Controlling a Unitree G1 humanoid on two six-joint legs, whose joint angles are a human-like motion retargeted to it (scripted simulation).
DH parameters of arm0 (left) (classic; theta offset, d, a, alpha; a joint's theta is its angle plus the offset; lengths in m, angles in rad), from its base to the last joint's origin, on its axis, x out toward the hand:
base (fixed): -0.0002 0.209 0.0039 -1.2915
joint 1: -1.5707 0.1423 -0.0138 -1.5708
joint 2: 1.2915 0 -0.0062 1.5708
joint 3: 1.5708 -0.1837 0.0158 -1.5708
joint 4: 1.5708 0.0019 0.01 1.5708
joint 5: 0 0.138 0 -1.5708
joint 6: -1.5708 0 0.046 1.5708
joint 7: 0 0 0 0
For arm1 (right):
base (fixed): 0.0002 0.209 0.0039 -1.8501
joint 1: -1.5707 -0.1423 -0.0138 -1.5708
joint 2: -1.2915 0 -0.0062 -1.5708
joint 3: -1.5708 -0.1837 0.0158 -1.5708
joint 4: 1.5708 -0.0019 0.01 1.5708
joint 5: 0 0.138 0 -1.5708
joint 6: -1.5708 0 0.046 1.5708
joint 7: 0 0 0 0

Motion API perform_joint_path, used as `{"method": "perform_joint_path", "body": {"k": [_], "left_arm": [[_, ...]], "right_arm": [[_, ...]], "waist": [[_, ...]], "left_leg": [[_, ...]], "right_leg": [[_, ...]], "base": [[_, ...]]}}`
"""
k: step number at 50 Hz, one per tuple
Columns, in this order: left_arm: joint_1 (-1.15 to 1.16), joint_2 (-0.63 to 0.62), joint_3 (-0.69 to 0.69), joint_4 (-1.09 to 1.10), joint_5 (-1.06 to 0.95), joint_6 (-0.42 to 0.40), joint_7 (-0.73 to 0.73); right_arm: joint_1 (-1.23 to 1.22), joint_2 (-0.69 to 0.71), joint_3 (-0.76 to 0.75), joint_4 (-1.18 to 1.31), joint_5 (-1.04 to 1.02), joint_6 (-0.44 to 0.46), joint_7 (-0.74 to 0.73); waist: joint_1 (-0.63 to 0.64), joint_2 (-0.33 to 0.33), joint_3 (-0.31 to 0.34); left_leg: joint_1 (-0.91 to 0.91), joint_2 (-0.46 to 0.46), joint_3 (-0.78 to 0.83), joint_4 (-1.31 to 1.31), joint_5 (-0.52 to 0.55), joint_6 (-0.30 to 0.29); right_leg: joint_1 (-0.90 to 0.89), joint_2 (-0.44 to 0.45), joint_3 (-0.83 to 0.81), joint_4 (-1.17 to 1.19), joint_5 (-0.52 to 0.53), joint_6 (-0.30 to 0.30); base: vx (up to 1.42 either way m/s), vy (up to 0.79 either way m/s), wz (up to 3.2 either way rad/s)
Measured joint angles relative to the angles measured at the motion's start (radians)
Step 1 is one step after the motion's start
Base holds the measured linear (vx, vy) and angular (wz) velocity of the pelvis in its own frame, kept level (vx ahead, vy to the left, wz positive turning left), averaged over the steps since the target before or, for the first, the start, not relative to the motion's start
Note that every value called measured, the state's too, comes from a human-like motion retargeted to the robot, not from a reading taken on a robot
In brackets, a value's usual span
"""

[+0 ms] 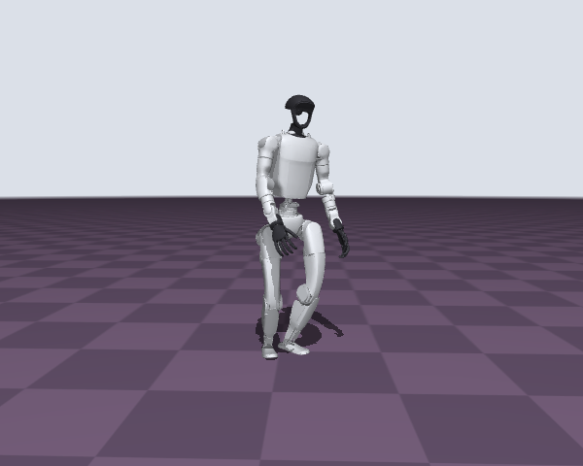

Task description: Walk

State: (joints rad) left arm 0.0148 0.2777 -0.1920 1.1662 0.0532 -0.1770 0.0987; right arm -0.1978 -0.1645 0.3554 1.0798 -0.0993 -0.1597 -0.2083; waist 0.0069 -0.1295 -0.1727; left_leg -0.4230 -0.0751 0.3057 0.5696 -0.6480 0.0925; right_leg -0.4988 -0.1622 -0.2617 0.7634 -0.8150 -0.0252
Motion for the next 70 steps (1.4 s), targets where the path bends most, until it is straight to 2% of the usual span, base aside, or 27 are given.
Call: {"method": "perform_joint_path", "body": {"k": [5, 8, 10, 16, 19, 23, 28, 32, 35, 37, 38, 40, 48, 52, 58, 61, 64, 66, 68, 70], "left_arm": [[-0.035, 0.009, -0.006, -0.025, -0.016, -0.004, -0.003], [-0.037, 0.008, -0.016, -0.039, -0.018, -0.009, -0.004], [-0.057, 0.016, -0.020, -0.047, -0.023, -0.009, -0.012], [-0.071, 0.017, -0.041, -0.077, -0.021, -0.017, -0.016], [-0.102, 0.022, -0.045, -0.094, -0.028, -0.018, -0.019], [-0.121, 0.016, -0.050, -0.122, -0.033, -0.026, -0.008], [-0.155, 0.014, -0.046, -0.158, -0.046, -0.033, 0.009], [-0.168, 0.015, -0.031, -0.183, -0.059, -0.034, 0.024], [-0.172, 0.019, -0.016, -0.197, -0.071, -0.032, 0.034], [-0.175, 0.021, -0.004, -0.196, -0.078, -0.025, 0.037], [-0.182, 0.021, 0.004, -0.190, -0.082, -0.018, 0.036], [-0.182, 0.015, 0.020, -0.165, -0.086, -0.008, 0.035], [-0.125, 0.015, 0.095, -0.007, -0.100, 0.041, 0.023], [-0.087, 0.011, 0.133, 0.050, -0.103, 0.062, 0.012], [-0.055, 0.010, 0.165, 0.096, -0.114, 0.078, -0.012], [-0.053, 0.004, 0.163, 0.085, -0.118, 0.075, -0.018], [-0.078, 0.007, 0.151, 0.055, -0.120, 0.072, -0.024], [-0.088, 0.006, 0.138, 0.027, -0.116, 0.064, -0.023], [-0.117, 0.011, 0.124, -0.010, -0.110, 0.062, -0.020], [-0.134, 0.012, 0.107, -0.041, -0.102, 0.054, -0.016]], "right_arm": [[0.028, -0.010, -0.016, 0.038, 0.022, 0.002, 0.007], [0.056, -0.013, -0.019, 0.053, 0.029, 0.004, 0.006], [0.055, -0.018, -0.027, 0.065, 0.038, 0.004, 0.013], [0.090, -0.021, -0.030, 0.070, 0.042, 0.002, 0.016], [0.088, -0.022, -0.036, 0.067, 0.044, 0.001, 0.019], [0.108, -0.019, -0.035, 0.059, 0.043, -0.002, 0.014], [0.120, -0.016, -0.037, 0.043, 0.038, -0.004, 0.009], [0.122, -0.015, -0.039, 0.024, 0.027, -0.003, 0.007], [0.120, -0.015, -0.039, 0.012, 0.014, 0.003, 0.006], [0.114, -0.014, -0.040, 0.009, 0.003, 0.011, 0.008], [0.102, -0.016, -0.044, 0.010, -0.003, 0.018, 0.011], [0.089, -0.021, -0.051, 0.016, -0.013, 0.028, 0.015], [0.055, -0.013, -0.060, 0.061, -0.040, 0.043, 0.036], [0.037, -0.007, -0.062, 0.072, -0.044, 0.047, 0.038], [0.021, 0.000, -0.073, 0.082, -0.037, 0.055, 0.045], [0.031, 0.003, -0.074, 0.085, -0.037, 0.057, 0.051], [0.027, -0.004, -0.077, 0.091, -0.036, 0.060, 0.066], [0.041, -0.007, -0.072, 0.092, -0.039, 0.060, 0.071], [0.039, -0.016, -0.074, 0.092, -0.041, 0.061, 0.084], [0.052, -0.023, -0.068, 0.092, -0.044, 0.061, 0.089]], "waist": [[-0.016, 0.002, -0.012], [-0.033, -0.008, -0.009], [-0.038, -0.005, -0.020], [-0.073, -0.031, -0.024], [-0.077, -0.025, -0.033], [-0.095, -0.055, -0.035], [-0.105, -0.077, -0.035], [-0.096, -0.087, -0.019], [-0.077, -0.082, 0.005], [-0.050, -0.058, 0.019], [-0.027, -0.027, 0.026], [0.004, 0.003, 0.028], [0.048, 0.009, -0.010], [0.053, 0.004, -0.034], [0.068, 0.009, -0.056], [0.068, 0.010, -0.069], [0.067, -0.002, -0.062], [0.059, -0.007, -0.066], [0.053, -0.028, -0.050], [0.040, -0.045, -0.046]], "left_leg": [[0.057, -0.024, 0.001, -0.137, 0.048, -0.005], [0.051, -0.030, 0.014, -0.104, 0.041, -0.015], [0.099, -0.047, 0.012, -0.230, 0.087, -0.014], [0.100, -0.065, 0.040, -0.213, 0.088, -0.027], [0.161, -0.078, 0.039, -0.366, 0.153, -0.029], [0.161, -0.094, 0.054, -0.353, 0.157, -0.034], [0.138, -0.081, 0.064, -0.292, 0.131, -0.030], [0.068, -0.024, 0.078, -0.096, 0.059, -0.016], [-0.026, 0.081, 0.109, 0.172, -0.043, 0.017], [-0.097, 0.170, 0.113, 0.338, -0.128, 0.048], [-0.143, 0.227, 0.094, 0.409, -0.159, 0.053], [-0.207, 0.276, 0.072, 0.462, -0.182, 0.057], [-0.296, 0.188, 0.044, 0.193, -0.097, 0.017], [-0.285, 0.132, 0.008, 0.077, -0.008, -0.005], [-0.226, 0.102, -0.001, 0.037, 0.037, 0.001], [-0.223, 0.093, 0.002, 0.072, 0.009, 0.011], [-0.133, 0.038, 0.014, -0.038, 0.026, 0.026], [-0.125, 0.023, 0.023, -0.016, 0.009, 0.027], [-0.029, -0.045, 0.033, -0.159, 0.049, 0.040], [0.007, -0.080, 0.050, -0.188, 0.053, 0.041]], "right_leg": [[0.006, 0.010, 0.006, -0.037, 0.013, -0.003], [-0.012, -0.021, 0.014, 0.021, -0.003, 0.006], [-0.010, -0.004, 0.017, -0.013, 0.009, -0.001], [-0.046, -0.056, 0.033, 0.076, -0.017, 0.009], [-0.045, -0.033, 0.032, 0.043, -0.005, -0.001], [-0.063, -0.068, 0.045, 0.093, -0.022, 0.004], [-0.067, -0.067, 0.053, 0.109, -0.029, -0.003], [-0.052, -0.045, 0.053, 0.114, -0.035, -0.016], [-0.034, -0.008, 0.038, 0.116, -0.042, -0.030], [-0.018, 0.044, 0.020, 0.098, -0.039, -0.043], [0.000, 0.102, 0.005, 0.053, -0.023, -0.055], [0.023, 0.159, -0.011, -0.007, -0.003, -0.066], [0.072, 0.180, -0.017, -0.122, 0.015, -0.066], [0.091, 0.165, -0.013, -0.137, 0.014, -0.064], [0.137, 0.148, -0.003, -0.157, 0.006, -0.058], [0.134, 0.114, -0.009, -0.104, -0.009, -0.046], [0.163, 0.072, -0.007, -0.090, -0.004, -0.034], [0.155, 0.030, -0.015, -0.027, -0.014, -0.020], [0.157, -0.028, -0.013, 0.023, -0.017, -0.007], [0.145, -0.099, -0.030, 0.099, -0.020, 0.009]], "base": [[0.00, 0.00, 0.00], [0.00, 0.00, 0.00], [0.03, -0.01, -0.07], [0.00, 0.00, 0.00], [0.05, -0.05, -0.17], [-0.01, -0.07, 0.05], [0.01, -0.07, 0.02], [0.01, -0.07, -0.03], [0.01, -0.06, -0.05], [0.02, -0.02, -0.21], [0.06, -0.05, -0.48], [0.09, -0.05, -0.30], [0.14, 0.01, 0.00], [0.15, 0.05, -0.03], [0.17, 0.09, -0.10], [0.16, 0.10, -0.04], [0.20, 0.12, -0.04], [0.14, 0.10, 0.03], [0.17, 0.12, -0.02], [0.13, 0.09, -0.01]]}}
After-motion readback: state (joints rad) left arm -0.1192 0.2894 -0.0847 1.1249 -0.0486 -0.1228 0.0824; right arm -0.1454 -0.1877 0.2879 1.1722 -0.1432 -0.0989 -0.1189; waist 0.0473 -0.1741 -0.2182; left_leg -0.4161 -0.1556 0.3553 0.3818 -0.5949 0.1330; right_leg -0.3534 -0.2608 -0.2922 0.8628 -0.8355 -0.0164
